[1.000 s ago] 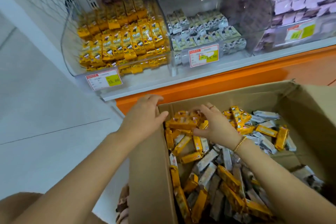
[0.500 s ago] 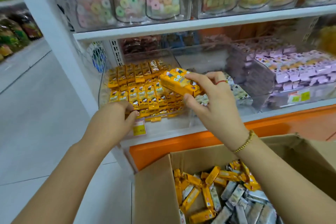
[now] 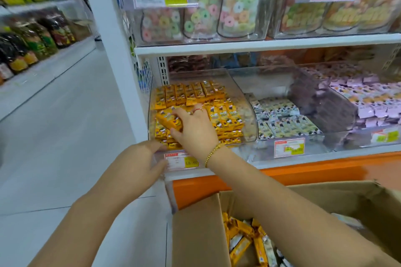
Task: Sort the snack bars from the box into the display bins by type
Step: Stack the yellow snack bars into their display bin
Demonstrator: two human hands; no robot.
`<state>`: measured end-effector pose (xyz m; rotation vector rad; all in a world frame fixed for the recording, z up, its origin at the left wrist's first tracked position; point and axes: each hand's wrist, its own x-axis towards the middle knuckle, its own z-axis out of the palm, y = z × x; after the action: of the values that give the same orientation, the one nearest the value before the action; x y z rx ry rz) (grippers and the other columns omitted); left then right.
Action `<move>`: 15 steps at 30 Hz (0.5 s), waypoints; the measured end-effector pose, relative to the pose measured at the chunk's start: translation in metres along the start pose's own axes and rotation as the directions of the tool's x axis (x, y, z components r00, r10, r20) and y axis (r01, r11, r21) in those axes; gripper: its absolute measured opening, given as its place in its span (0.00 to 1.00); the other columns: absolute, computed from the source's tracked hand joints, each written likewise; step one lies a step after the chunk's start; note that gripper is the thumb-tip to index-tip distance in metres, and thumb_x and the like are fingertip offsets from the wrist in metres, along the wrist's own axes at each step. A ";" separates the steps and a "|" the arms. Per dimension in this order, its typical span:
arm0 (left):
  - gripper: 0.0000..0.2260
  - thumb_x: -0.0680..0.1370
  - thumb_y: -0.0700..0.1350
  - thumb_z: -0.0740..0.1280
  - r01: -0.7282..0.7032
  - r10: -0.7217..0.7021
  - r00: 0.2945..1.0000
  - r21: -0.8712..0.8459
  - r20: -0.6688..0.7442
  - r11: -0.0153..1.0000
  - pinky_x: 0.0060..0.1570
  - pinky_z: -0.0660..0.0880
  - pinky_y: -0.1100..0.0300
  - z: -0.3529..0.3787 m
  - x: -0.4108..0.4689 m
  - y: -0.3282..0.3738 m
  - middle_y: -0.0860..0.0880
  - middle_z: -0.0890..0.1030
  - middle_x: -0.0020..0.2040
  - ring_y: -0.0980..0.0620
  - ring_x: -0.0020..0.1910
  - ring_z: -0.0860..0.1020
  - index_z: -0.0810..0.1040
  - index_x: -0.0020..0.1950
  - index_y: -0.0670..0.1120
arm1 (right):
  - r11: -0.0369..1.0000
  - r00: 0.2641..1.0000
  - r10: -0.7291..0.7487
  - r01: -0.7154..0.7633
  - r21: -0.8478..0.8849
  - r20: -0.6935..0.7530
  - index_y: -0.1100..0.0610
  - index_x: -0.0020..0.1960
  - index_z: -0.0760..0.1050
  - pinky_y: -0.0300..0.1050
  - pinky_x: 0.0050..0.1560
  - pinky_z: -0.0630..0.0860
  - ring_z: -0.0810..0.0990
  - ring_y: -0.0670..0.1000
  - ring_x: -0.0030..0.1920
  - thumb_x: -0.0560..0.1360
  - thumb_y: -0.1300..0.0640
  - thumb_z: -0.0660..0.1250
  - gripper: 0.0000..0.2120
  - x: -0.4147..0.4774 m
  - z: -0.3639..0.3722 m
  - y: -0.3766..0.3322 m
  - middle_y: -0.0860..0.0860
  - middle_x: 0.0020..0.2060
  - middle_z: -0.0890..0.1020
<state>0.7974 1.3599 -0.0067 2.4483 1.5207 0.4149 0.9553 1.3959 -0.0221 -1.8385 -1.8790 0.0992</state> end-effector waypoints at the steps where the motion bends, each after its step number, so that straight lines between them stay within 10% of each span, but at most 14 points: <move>1: 0.15 0.77 0.45 0.66 -0.013 0.013 1.000 -0.011 -0.007 1.000 0.56 0.70 0.61 0.001 -0.003 -0.002 0.52 0.78 0.61 0.52 0.59 0.76 0.76 0.64 0.52 | 0.999 1.000 0.009 -0.010 0.036 0.028 0.50 0.68 0.67 0.51 0.58 0.70 0.68 0.59 0.61 0.75 0.44 0.67 0.25 0.002 0.005 -0.004 0.59 0.59 0.69; 8: 0.15 0.78 0.46 0.65 -0.048 0.049 0.996 0.009 -0.071 0.999 0.56 0.70 0.60 0.005 -0.016 0.005 0.51 0.78 0.62 0.51 0.59 0.76 0.75 0.65 0.51 | 0.987 0.992 -0.072 0.057 0.148 0.103 0.57 0.67 0.73 0.48 0.55 0.73 0.77 0.56 0.57 0.80 0.50 0.59 0.18 0.007 -0.009 -0.005 0.57 0.55 0.81; 12: 0.05 0.77 0.48 0.66 -0.091 0.080 0.988 -0.083 -0.131 0.992 0.43 0.74 0.58 0.021 -0.022 0.026 0.53 0.82 0.42 0.51 0.43 0.79 0.79 0.44 0.50 | 0.955 0.991 -0.123 0.130 0.265 -0.045 0.59 0.46 0.78 0.47 0.42 0.74 0.78 0.51 0.39 0.79 0.53 0.63 0.11 -0.025 -0.036 0.024 0.53 0.37 0.81; 15: 0.16 0.78 0.53 0.63 -0.143 0.138 0.989 -0.084 -0.057 0.986 0.32 0.65 0.59 0.052 -0.028 0.053 0.54 0.72 0.29 0.54 0.32 0.73 0.67 0.32 0.52 | 0.961 0.991 -0.125 0.130 0.243 -0.036 0.64 0.36 0.74 0.46 0.36 0.69 0.76 0.51 0.32 0.78 0.53 0.64 0.17 -0.063 -0.051 0.065 0.55 0.30 0.79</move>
<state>0.8486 1.3089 -0.0409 2.5024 1.3224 0.5615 1.0323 1.3266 -0.0225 -1.5441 -1.8736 0.2557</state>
